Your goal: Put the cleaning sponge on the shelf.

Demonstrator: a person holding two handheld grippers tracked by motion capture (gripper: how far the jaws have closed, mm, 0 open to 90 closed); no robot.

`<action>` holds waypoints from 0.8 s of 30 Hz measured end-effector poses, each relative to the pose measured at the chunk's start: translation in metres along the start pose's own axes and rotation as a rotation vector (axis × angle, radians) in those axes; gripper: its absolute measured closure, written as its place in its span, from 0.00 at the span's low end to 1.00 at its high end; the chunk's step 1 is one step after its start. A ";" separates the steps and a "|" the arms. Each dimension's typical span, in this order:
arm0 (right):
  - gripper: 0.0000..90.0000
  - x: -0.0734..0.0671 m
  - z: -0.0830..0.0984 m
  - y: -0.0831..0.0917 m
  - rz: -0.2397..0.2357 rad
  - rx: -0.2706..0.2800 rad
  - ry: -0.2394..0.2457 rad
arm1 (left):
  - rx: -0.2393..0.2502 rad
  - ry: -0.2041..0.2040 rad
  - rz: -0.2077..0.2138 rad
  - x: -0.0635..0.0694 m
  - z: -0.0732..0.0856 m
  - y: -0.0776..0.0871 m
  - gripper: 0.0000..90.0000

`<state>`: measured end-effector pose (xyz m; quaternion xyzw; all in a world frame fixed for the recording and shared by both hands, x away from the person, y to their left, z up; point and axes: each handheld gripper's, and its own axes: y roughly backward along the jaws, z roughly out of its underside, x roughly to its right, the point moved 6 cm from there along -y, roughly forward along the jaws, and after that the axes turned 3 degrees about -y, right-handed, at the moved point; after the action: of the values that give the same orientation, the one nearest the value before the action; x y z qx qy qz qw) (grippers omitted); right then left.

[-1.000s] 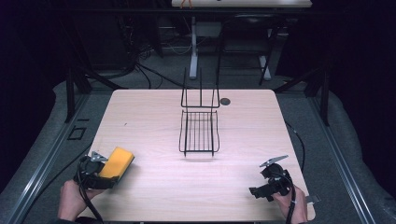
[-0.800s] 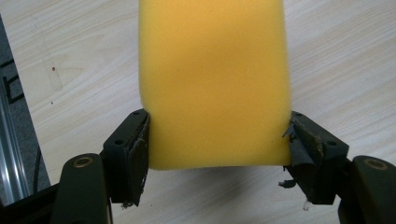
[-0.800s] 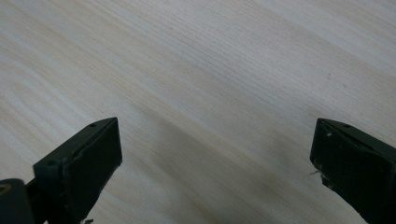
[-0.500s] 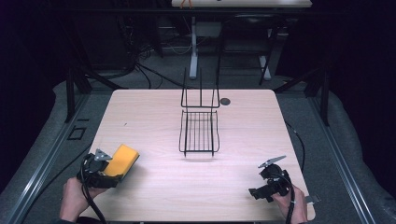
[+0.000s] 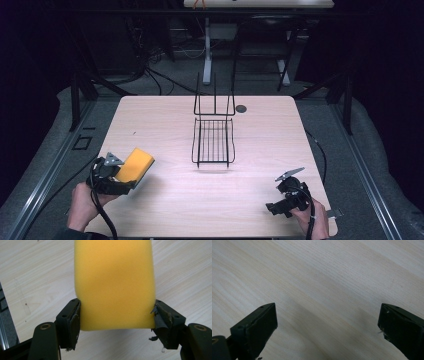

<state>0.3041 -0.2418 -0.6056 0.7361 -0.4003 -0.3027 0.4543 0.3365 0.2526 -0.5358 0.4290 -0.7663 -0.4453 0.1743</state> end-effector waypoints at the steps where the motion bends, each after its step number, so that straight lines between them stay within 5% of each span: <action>1: 0.02 0.000 0.000 0.000 0.001 0.005 -0.002 | 0.002 -0.005 0.002 0.001 -0.003 0.000 0.35; 9: 0.02 -0.002 -0.001 -0.001 -0.002 0.000 0.008 | 0.018 -0.053 0.030 0.009 -0.026 -0.006 0.35; 24: 0.02 -0.004 0.001 -0.003 -0.007 -0.017 0.026 | 0.033 -0.086 0.068 0.018 -0.039 -0.008 0.36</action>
<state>0.3027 -0.2384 -0.6081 0.7375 -0.3892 -0.2982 0.4645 0.3556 0.2156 -0.5235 0.3859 -0.7945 -0.4445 0.1492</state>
